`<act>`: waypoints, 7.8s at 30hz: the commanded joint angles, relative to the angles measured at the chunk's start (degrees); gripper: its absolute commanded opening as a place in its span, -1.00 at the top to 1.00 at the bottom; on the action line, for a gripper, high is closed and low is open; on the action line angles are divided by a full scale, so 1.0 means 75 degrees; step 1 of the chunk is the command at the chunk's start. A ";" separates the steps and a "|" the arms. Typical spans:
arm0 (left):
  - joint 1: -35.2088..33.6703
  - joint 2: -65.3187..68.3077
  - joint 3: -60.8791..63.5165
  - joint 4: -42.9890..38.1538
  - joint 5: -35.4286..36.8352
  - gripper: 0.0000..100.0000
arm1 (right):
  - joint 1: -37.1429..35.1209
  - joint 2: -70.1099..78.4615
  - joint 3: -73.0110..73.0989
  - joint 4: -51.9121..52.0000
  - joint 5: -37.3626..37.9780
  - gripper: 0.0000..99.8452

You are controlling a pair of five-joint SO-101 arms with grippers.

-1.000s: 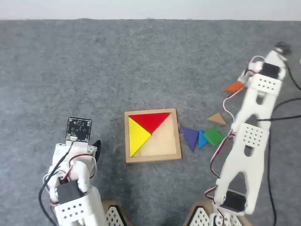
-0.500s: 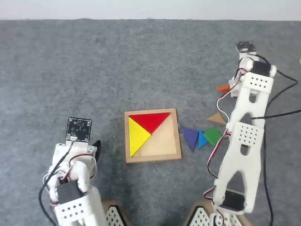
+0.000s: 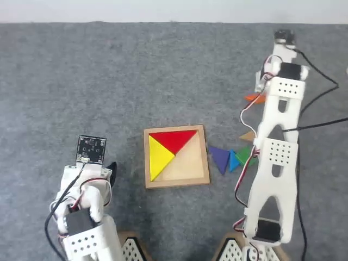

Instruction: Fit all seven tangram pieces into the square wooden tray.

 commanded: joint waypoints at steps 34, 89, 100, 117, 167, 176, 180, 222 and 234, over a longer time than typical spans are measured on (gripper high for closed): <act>0.0012 0.0023 -0.0053 -0.0023 -0.0082 0.44 | -0.0287 0.0463 -0.0023 0.1026 -0.5298 0.82; 0.0012 0.0023 -0.0053 -0.0023 -0.0082 0.44 | -0.0088 0.0815 -0.0059 -0.0123 -0.4806 0.85; 0.0012 0.0023 -0.0053 -0.0023 -0.0082 0.44 | -0.0053 0.0369 -0.0023 0.1764 -0.2508 0.94; 0.0012 0.0023 -0.0053 -0.0023 -0.0082 0.44 | 0.1014 -0.2948 0.5685 0.1729 0.1770 0.98; 0.0012 0.0023 -0.0053 -0.0023 -0.0082 0.44 | -0.0205 -0.3804 0.7971 0.0545 0.3528 0.82; 0.0012 0.0023 -0.0053 -0.0023 -0.0082 0.44 | -0.0615 -0.4542 0.6482 0.1495 0.2344 0.82; 0.0012 0.0023 -0.0053 -0.0023 -0.0082 0.44 | -0.1471 -0.5327 0.6271 0.1752 0.1547 0.82; 0.0012 0.0023 -0.0053 -0.0023 -0.0082 0.44 | -0.4988 -0.4777 0.8088 0.1729 -0.3376 0.35; 0.0012 0.0023 -0.0053 -0.0023 -0.0082 0.44 | -0.4706 -0.5996 0.7947 0.1717 -0.3095 0.47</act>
